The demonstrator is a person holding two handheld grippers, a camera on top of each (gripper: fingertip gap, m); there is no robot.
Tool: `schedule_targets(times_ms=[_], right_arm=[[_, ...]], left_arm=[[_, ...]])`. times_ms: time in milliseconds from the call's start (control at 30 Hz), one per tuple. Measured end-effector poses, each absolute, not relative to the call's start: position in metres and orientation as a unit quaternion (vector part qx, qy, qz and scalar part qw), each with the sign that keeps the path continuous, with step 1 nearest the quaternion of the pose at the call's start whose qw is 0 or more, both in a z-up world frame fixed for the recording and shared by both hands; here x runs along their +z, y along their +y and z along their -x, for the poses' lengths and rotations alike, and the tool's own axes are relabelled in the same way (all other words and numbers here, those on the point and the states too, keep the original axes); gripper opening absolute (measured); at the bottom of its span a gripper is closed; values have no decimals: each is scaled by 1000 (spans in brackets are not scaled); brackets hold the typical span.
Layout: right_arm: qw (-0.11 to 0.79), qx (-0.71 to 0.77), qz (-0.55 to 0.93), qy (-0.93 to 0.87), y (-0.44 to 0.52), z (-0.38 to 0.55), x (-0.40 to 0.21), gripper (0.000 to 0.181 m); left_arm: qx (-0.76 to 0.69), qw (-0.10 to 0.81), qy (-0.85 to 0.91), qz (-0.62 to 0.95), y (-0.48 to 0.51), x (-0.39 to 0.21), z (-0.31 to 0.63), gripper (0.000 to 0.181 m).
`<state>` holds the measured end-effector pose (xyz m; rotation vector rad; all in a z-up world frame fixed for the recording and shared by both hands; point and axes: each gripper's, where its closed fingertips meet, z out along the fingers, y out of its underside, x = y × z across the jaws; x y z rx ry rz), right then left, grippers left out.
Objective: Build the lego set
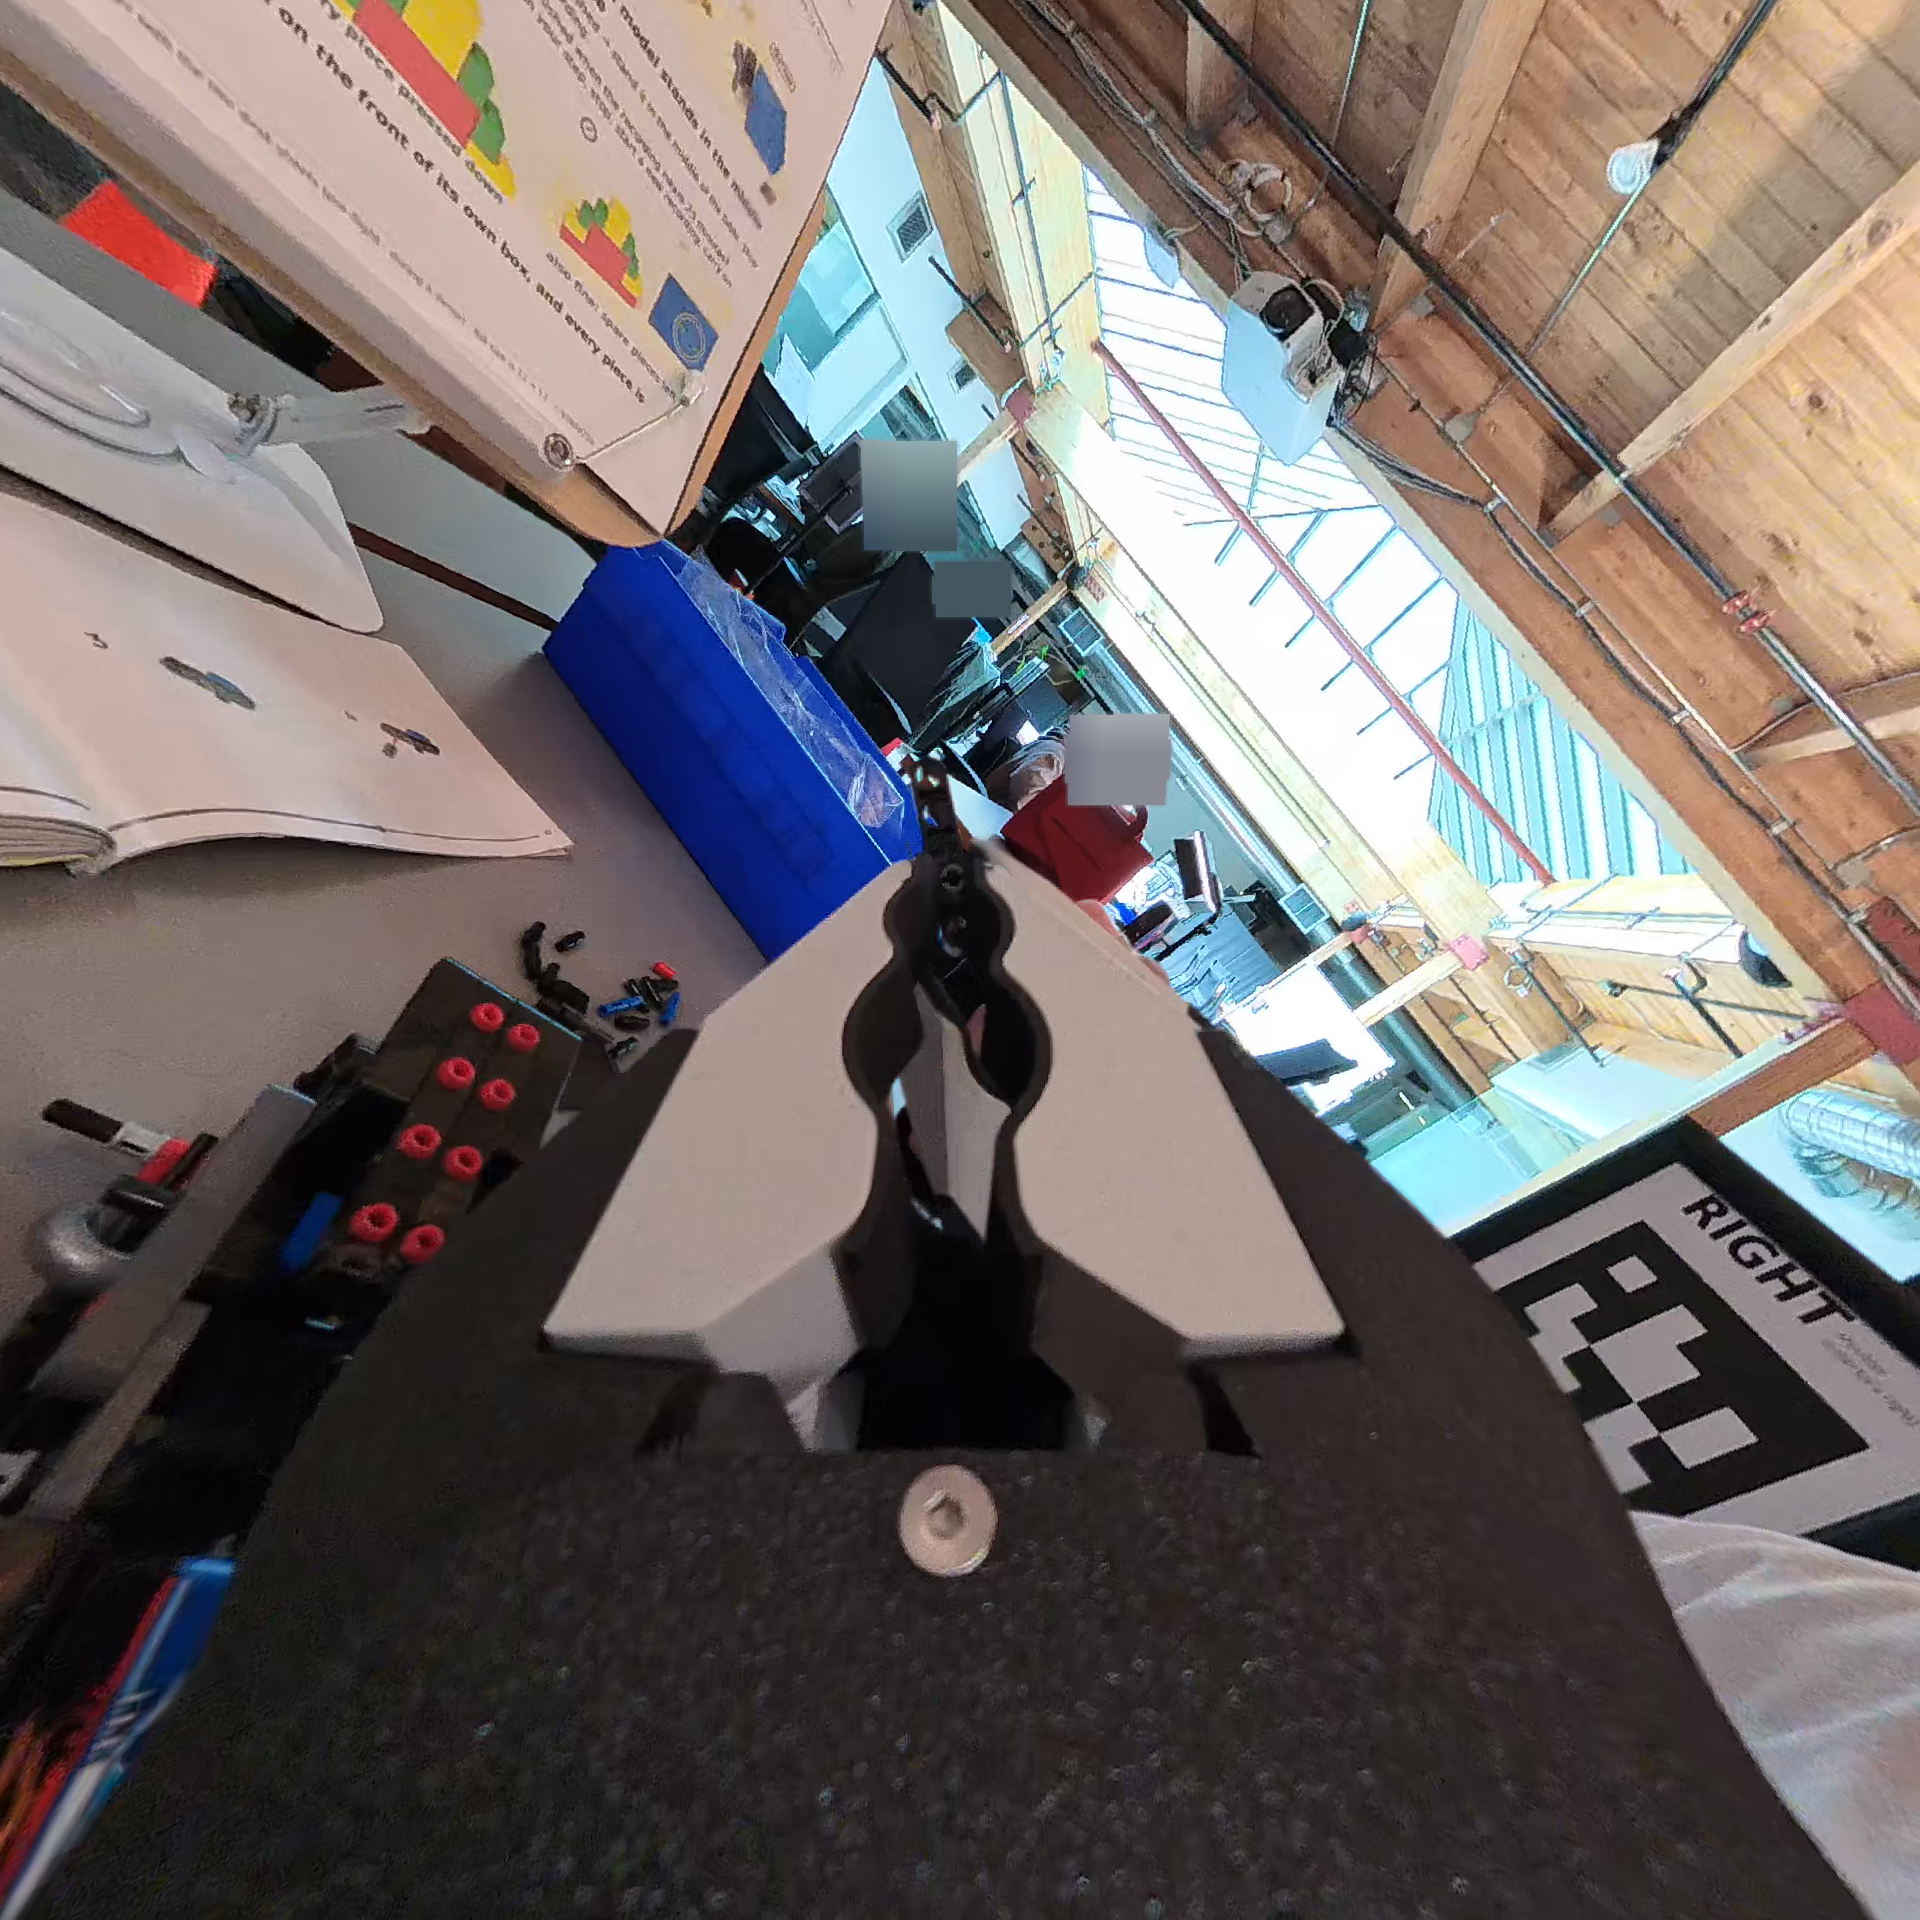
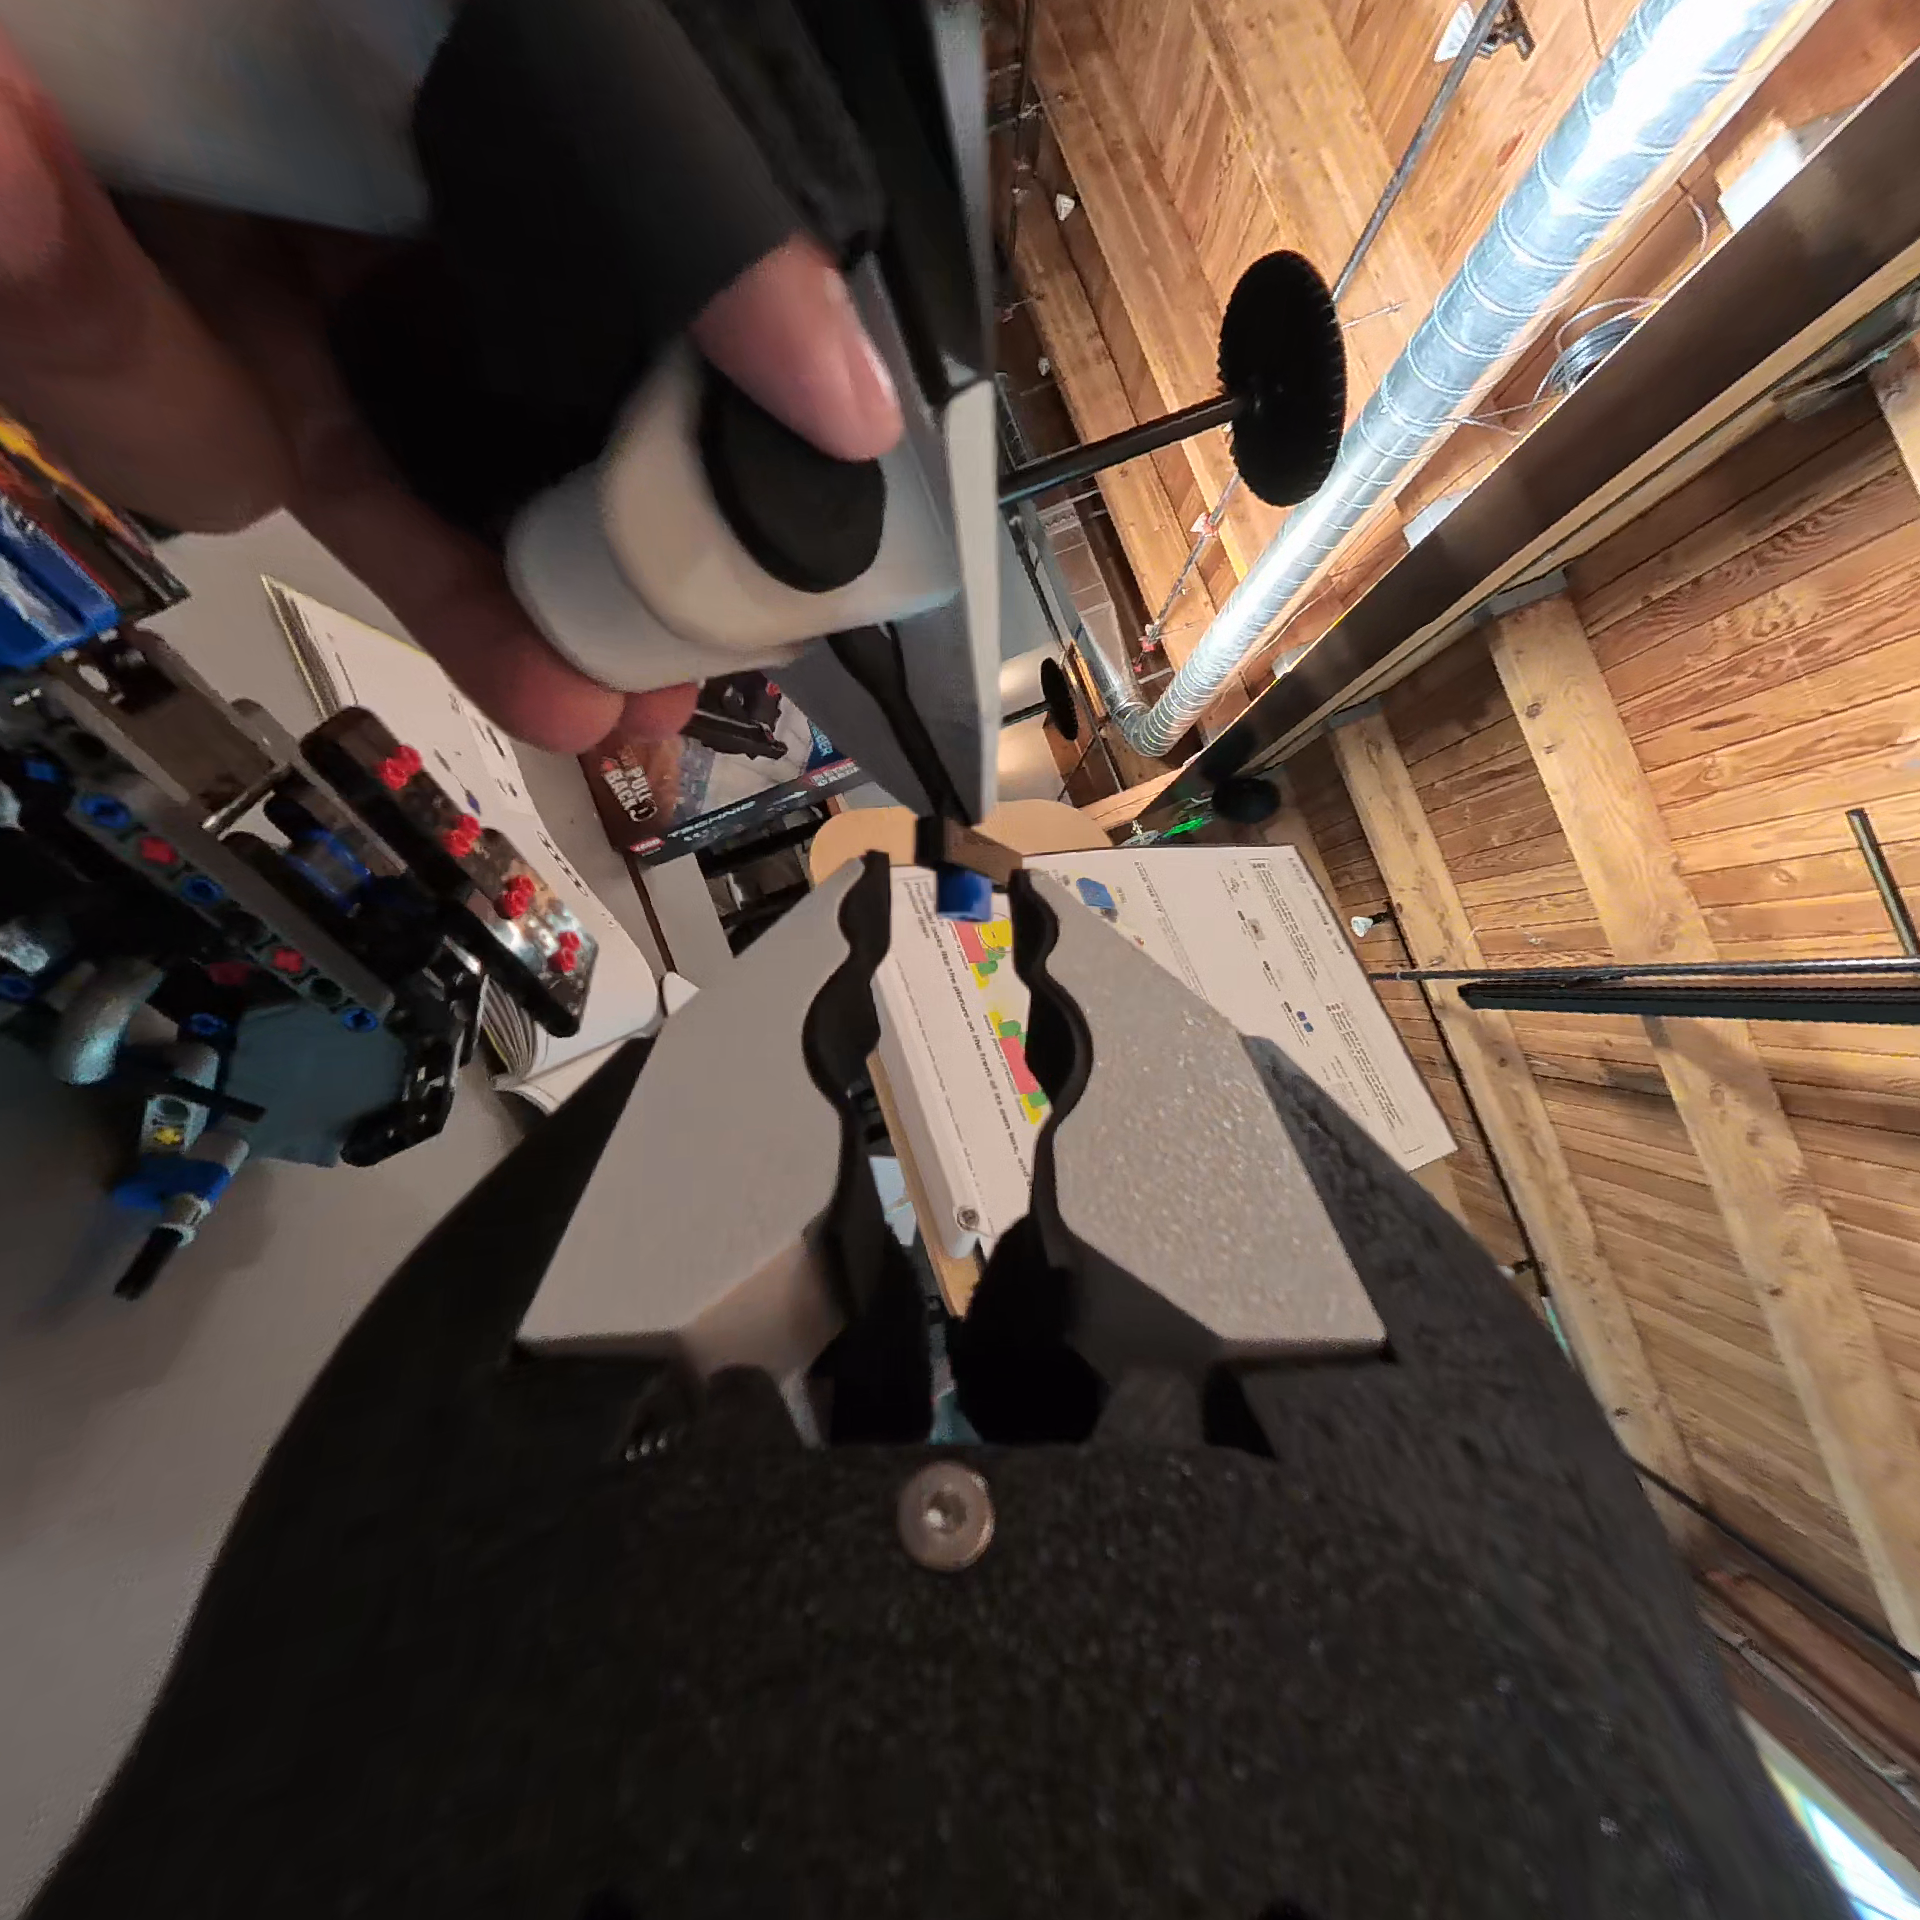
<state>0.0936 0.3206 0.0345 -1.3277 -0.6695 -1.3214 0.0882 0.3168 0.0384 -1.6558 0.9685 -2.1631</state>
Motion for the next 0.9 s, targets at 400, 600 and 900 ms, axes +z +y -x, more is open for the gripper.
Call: schedule_targets(times_ms=[400, 600, 900], right_arm=[[619, -443, 583, -285, 310, -122, 28, 6], [671, -283, 603, -327, 299, -145, 5, 6], [686, -173, 651, -274, 303, -168, -18, 7]], left_arm=[[-688, 263, 467, 489, 341, 50, -69, 16], [-524, 397, 594, 463, 455, -2, -55, 16], [-480, 459, 590, 458, 503, -34, -42, 5]])
